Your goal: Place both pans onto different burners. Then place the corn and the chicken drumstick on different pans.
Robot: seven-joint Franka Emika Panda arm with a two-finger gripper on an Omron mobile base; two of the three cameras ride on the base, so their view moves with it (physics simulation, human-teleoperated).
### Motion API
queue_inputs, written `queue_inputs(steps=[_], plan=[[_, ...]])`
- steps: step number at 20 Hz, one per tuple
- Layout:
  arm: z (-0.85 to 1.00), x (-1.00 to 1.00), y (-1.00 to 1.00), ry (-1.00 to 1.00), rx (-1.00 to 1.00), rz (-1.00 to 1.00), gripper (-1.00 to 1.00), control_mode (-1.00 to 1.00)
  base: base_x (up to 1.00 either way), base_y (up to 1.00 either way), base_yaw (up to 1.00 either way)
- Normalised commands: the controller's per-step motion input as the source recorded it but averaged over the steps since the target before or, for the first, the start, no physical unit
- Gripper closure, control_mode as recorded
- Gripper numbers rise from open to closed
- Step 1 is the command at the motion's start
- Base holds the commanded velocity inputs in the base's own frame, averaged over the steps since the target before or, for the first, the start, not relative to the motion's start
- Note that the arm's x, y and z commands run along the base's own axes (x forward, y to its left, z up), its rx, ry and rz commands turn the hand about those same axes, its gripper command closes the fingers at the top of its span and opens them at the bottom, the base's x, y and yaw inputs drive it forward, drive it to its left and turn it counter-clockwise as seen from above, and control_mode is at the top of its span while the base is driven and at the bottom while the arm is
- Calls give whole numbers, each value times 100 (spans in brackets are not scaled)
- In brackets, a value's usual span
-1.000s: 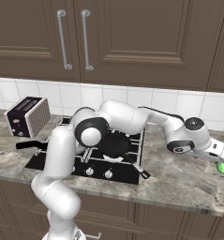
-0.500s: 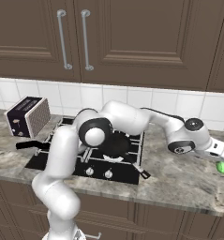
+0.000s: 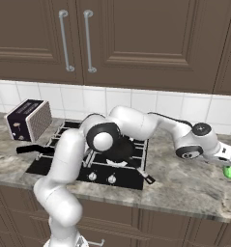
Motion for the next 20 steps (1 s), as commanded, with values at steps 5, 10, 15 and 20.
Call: queue_inputs(steps=[5,10,15,20], plan=[[-11,5,-12,0,-1,0,-100,-100,0,0,0],[-9,3,-13,0,0,0,-100,-100,0,0,0],[-9,3,-14,0,0,0,-100,-100,0,0,0],[-12,7,-12,0,0,0,-100,-100,0,0,0]])
